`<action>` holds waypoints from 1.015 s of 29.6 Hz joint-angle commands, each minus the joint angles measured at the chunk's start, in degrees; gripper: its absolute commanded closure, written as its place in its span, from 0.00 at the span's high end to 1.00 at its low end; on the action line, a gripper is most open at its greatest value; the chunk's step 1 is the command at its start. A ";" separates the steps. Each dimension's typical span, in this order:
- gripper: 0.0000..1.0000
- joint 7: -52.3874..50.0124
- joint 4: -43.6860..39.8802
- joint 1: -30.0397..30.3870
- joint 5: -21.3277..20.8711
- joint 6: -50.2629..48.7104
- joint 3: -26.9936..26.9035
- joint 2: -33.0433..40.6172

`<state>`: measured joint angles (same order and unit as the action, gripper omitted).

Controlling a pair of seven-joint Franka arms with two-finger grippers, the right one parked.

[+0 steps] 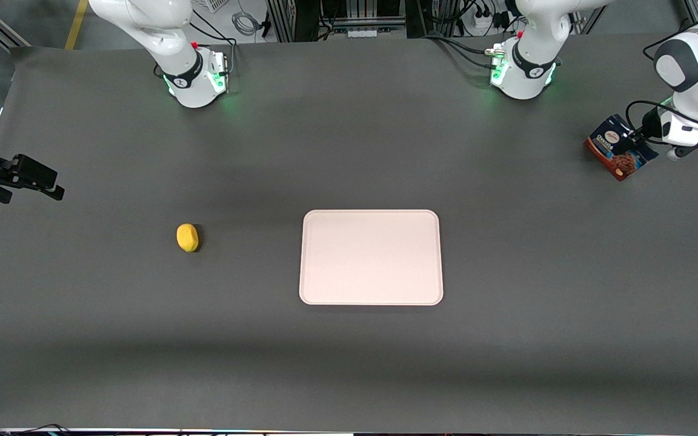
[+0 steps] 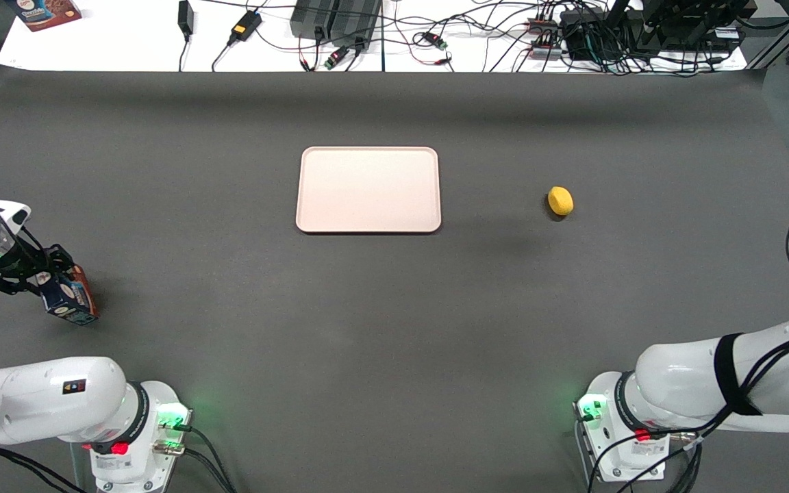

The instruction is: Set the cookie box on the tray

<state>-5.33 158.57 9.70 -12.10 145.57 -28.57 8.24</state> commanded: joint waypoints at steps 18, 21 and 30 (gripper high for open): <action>0.05 0.06 -1.68 -3.02 0.50 -2.13 0.88 -0.51; 0.04 0.06 -4.31 -4.60 0.50 -6.24 0.97 -0.33; 0.02 0.94 -17.75 -11.09 0.76 -19.43 1.15 0.02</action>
<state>-5.16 149.66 3.07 -12.10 134.52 -27.27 8.29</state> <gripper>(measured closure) 0.863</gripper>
